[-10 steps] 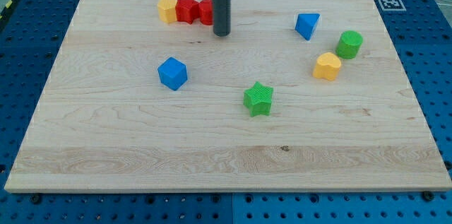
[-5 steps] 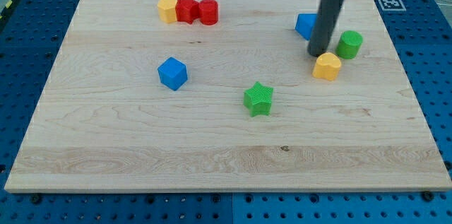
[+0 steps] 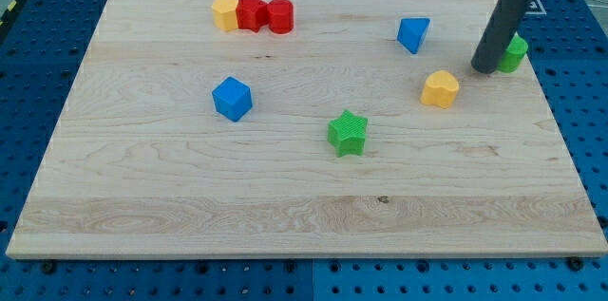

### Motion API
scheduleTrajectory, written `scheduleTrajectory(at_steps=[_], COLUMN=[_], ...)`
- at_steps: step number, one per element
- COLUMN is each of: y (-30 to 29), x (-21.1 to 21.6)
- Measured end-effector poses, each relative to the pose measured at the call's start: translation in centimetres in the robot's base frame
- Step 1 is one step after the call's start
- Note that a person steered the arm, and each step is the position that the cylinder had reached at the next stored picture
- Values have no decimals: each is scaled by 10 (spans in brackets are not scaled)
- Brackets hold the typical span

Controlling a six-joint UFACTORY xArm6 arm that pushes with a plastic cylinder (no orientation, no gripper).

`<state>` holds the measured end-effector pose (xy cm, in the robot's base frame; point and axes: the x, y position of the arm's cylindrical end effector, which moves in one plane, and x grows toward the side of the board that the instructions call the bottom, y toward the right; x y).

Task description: Move the green circle to the centre right of the board

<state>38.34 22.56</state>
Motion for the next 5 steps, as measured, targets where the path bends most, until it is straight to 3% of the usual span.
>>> scheduleTrajectory(at_steps=[5], y=[-22], x=[-37])
